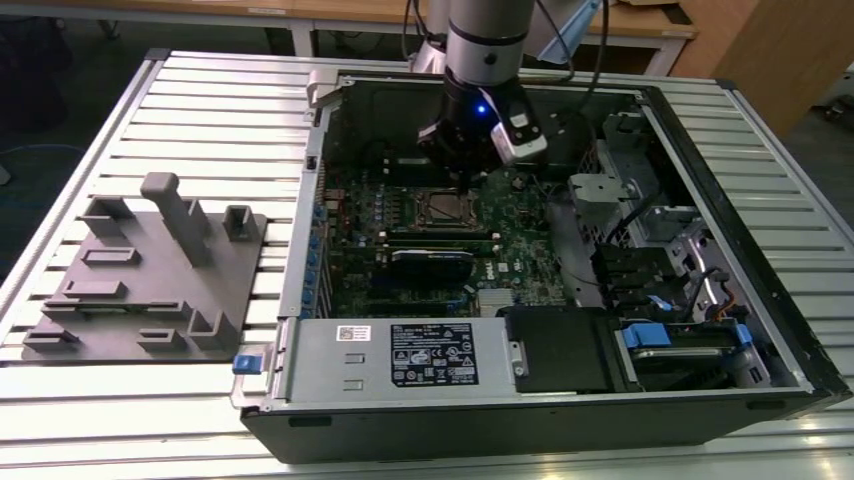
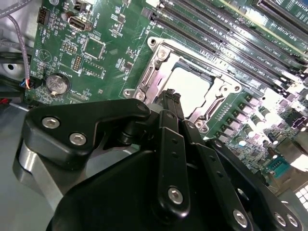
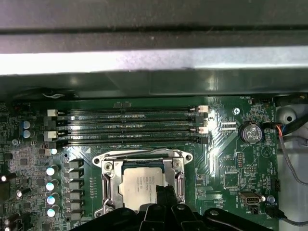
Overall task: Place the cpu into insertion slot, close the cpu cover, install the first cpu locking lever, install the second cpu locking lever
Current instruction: 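Install the second cpu locking lever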
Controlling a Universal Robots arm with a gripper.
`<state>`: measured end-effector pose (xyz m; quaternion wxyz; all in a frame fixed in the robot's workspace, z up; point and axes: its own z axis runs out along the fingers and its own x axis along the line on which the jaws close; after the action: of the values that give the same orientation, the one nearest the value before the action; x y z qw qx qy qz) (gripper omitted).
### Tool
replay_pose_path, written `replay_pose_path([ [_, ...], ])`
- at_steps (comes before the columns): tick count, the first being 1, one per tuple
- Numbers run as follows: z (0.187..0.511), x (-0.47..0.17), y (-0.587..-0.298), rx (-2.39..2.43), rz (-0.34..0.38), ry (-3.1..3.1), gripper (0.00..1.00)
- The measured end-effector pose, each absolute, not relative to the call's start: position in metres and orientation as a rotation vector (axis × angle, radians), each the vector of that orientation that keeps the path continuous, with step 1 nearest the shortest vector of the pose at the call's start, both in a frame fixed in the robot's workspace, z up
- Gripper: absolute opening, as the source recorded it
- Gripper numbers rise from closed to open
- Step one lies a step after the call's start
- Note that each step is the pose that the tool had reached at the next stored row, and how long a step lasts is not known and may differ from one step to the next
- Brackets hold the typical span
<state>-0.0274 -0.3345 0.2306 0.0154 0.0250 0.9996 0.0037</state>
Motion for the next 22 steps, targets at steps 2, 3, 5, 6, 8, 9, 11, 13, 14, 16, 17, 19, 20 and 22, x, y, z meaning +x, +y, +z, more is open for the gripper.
replay_pose_path([
  [2,0.231,-0.027,-0.337,0.078,0.012,3.110,0.10],
  [3,0.231,-0.027,-0.338,0.078,0.011,3.110,0.10],
  [5,0.231,-0.027,-0.340,0.078,0.012,3.110,0.10],
  [6,0.231,-0.027,-0.341,0.078,0.012,3.110,0.10],
  [8,0.231,-0.027,-0.343,0.078,0.012,3.110,0.10],
  [9,0.231,-0.027,-0.344,0.079,0.013,3.110,0.10],
  [11,0.231,-0.027,-0.344,0.095,0.014,3.110,0.10],
  [13,0.231,-0.027,-0.344,0.121,0.014,3.109,0.10],
  [14,0.230,-0.027,-0.344,0.132,0.014,3.109,0.10],
  [16,0.230,-0.027,-0.344,0.134,0.014,3.108,0.10],
  [17,0.230,-0.027,-0.344,0.135,0.014,3.108,0.10],
  [19,0.231,-0.027,-0.345,0.134,0.013,3.108,0.10],
  [20,0.231,-0.027,-0.345,0.134,0.013,3.108,0.10],
  [22,0.230,-0.027,-0.346,0.135,0.014,3.108,0.10],
])
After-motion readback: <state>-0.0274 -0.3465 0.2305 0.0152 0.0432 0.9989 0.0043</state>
